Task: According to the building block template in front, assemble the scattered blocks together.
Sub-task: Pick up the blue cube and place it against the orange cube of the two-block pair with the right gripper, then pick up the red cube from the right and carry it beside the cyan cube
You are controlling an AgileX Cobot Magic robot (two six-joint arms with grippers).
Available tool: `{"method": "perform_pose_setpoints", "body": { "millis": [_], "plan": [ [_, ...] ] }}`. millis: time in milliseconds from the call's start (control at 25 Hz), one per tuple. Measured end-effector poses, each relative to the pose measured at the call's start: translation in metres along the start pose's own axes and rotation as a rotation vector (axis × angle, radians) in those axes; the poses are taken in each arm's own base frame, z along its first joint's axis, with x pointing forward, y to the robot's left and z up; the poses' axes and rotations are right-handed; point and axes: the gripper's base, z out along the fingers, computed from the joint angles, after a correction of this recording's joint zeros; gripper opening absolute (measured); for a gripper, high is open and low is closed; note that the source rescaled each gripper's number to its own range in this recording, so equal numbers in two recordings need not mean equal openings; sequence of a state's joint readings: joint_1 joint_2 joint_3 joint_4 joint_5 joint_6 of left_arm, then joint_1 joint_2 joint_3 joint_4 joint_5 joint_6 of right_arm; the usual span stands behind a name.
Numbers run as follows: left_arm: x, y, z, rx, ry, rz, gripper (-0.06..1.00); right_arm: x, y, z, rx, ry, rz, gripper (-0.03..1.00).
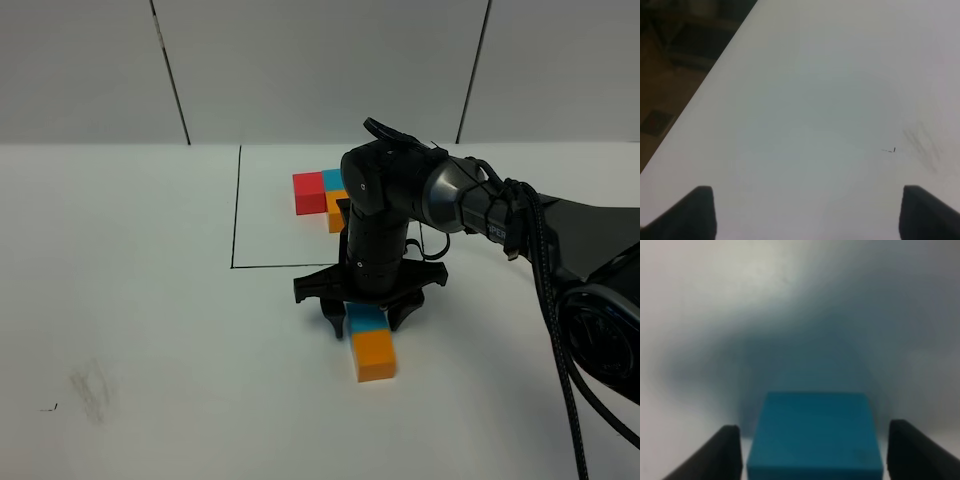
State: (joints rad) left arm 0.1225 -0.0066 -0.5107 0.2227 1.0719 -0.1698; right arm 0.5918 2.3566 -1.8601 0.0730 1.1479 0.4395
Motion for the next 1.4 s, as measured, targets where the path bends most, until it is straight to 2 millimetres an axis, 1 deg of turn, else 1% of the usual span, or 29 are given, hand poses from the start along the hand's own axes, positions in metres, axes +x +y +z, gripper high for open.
{"method": "perform_pose_setpoints", "body": {
  "millis": [80, 160, 280, 600, 760, 960, 1160, 1240, 1320, 1400],
  "plan": [
    [0.000, 0.000, 0.000, 0.000, 0.000, 0.000, 0.84, 0.000, 0.000, -0.001, -0.001, -0.003, -0.001, 0.47],
    [0.000, 0.000, 0.000, 0.000, 0.000, 0.000, 0.84, 0.000, 0.000, -0.004, 0.003, -0.011, -0.004, 0.49],
    [0.000, 0.000, 0.000, 0.000, 0.000, 0.000, 0.84, -0.001, -0.002, -0.018, 0.011, -0.048, -0.016, 0.50],
    [0.000, 0.000, 0.000, 0.000, 0.000, 0.000, 0.84, 0.005, -0.004, -0.077, -0.009, -0.171, -0.039, 0.50],
    [0.000, 0.000, 0.000, 0.000, 0.000, 0.000, 0.84, 0.015, -0.007, -0.106, -0.011, -0.185, -0.091, 0.50],
    [0.000, 0.000, 0.000, 0.000, 0.000, 0.000, 0.84, 0.025, -0.009, -0.140, -0.031, -0.250, -0.165, 0.50],
    [0.000, 0.000, 0.000, 0.000, 0.000, 0.000, 0.84, 0.044, -0.008, -0.185, -0.098, -0.332, -0.175, 0.50],
    [0.000, 0.000, 0.000, 0.000, 0.000, 0.000, 0.84, 0.051, -0.012, -0.202, -0.119, -0.367, -0.170, 0.50],
    [0.000, 0.000, 0.000, 0.000, 0.000, 0.000, 0.84, 0.054, -0.023, -0.217, -0.128, -0.402, -0.151, 0.50],
    [0.000, 0.000, 0.000, 0.000, -0.001, 0.000, 0.84, 0.058, -0.035, -0.225, -0.122, -0.417, -0.129, 0.50]
  ]
}}
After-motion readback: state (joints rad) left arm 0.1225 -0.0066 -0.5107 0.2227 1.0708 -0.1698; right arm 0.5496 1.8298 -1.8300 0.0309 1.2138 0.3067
